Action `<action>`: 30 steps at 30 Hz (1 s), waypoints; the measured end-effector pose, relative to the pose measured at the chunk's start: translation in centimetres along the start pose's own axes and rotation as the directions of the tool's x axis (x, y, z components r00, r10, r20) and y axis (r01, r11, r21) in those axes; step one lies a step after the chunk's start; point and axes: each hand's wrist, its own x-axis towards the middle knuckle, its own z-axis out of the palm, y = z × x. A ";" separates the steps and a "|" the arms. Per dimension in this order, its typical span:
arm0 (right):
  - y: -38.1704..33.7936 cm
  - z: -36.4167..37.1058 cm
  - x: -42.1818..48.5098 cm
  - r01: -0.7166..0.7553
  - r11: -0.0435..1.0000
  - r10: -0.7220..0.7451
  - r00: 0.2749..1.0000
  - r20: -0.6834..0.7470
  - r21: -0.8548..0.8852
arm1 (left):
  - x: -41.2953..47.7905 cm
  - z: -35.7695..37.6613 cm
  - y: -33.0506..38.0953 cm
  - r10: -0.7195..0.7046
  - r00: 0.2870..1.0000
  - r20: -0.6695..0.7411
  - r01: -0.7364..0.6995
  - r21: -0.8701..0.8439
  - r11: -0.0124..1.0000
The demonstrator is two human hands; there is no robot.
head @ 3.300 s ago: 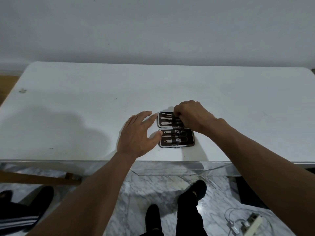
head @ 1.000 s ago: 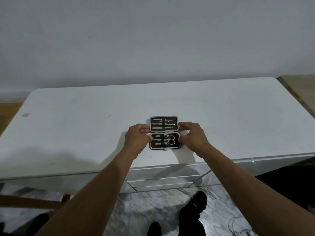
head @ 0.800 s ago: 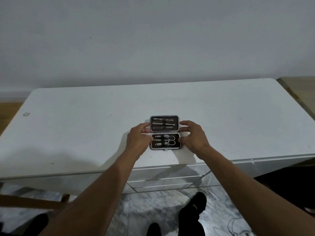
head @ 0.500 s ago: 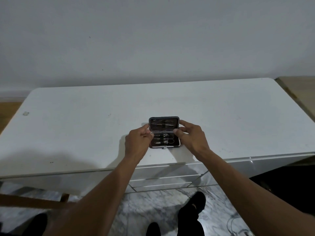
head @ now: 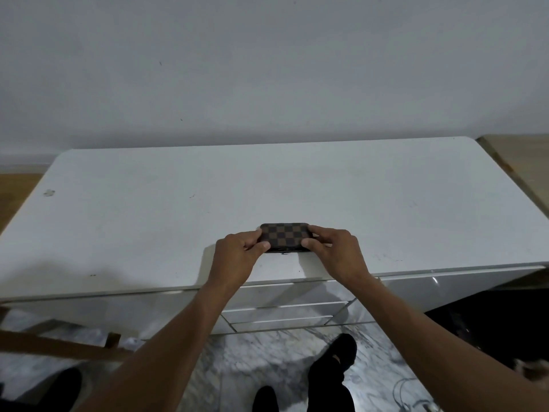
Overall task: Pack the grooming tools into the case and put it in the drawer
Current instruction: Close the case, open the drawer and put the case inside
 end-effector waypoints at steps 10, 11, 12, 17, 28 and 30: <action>-0.1 0.9 0.4 0.080 0.966 -0.083 0.997 -0.002 -0.245 | -0.2 0.6 -0.1 0.247 0.969 -0.007 -0.233 0.304 0.924; -0.1 1.0 0.5 0.087 0.959 -0.087 0.996 0.010 -0.269 | -0.2 0.7 -0.1 0.253 0.968 0.002 -0.239 0.327 0.914; -0.1 1.0 0.7 0.087 0.953 -0.085 0.996 0.020 -0.291 | -0.1 0.9 -0.1 0.263 0.965 0.006 -0.249 0.346 0.905; -0.5 1.3 0.9 0.036 0.951 -0.032 0.999 0.016 -0.308 | -0.2 1.2 -0.4 0.269 0.963 -0.013 -0.246 0.361 0.899; -0.5 1.8 -0.1 0.025 0.952 -0.039 0.999 -0.038 -0.306 | -0.7 1.1 0.0 0.184 0.983 -0.022 -0.171 0.273 0.947; -0.5 1.8 -0.6 0.047 0.946 -0.061 0.998 -0.033 -0.322 | -1.2 1.3 -0.1 0.204 0.979 0.018 -0.200 0.308 0.930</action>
